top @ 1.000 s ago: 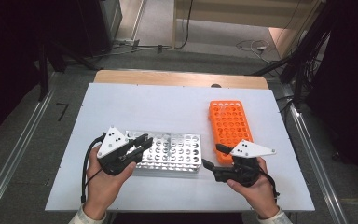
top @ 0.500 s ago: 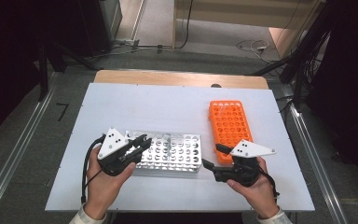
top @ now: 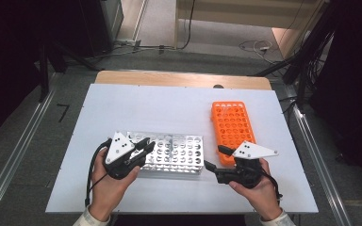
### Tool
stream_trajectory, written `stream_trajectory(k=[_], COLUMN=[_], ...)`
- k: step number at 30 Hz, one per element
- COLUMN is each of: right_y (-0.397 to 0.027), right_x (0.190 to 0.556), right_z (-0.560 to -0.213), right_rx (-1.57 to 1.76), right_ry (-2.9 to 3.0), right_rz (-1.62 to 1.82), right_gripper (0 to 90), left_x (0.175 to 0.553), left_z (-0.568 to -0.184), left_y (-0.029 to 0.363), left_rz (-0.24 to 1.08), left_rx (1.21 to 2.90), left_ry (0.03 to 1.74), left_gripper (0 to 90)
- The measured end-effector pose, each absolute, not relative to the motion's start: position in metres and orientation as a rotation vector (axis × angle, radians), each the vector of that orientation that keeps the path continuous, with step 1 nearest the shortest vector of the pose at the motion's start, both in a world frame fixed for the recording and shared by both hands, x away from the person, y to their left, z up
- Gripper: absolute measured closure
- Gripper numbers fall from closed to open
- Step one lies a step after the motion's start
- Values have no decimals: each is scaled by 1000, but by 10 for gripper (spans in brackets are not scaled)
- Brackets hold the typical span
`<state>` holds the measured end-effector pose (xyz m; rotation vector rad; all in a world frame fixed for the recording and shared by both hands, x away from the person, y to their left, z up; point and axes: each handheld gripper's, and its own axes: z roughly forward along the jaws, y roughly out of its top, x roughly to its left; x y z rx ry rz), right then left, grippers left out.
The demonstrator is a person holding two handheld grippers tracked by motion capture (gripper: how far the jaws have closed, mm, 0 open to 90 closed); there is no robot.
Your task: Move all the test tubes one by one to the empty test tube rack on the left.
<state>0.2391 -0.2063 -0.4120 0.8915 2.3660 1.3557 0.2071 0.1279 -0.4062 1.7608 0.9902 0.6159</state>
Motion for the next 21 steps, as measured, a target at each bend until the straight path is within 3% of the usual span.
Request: stream_trajectory(k=[21], right_y=[-207], right_x=[239], right_z=[-412], right_rx=[895], right_ry=[2365], right_rz=[1356], right_gripper=[262], left_x=[206], left_z=[-417], left_y=[126], left_rz=[627], left_rx=[1830], left_ry=[1005], left_gripper=[761])
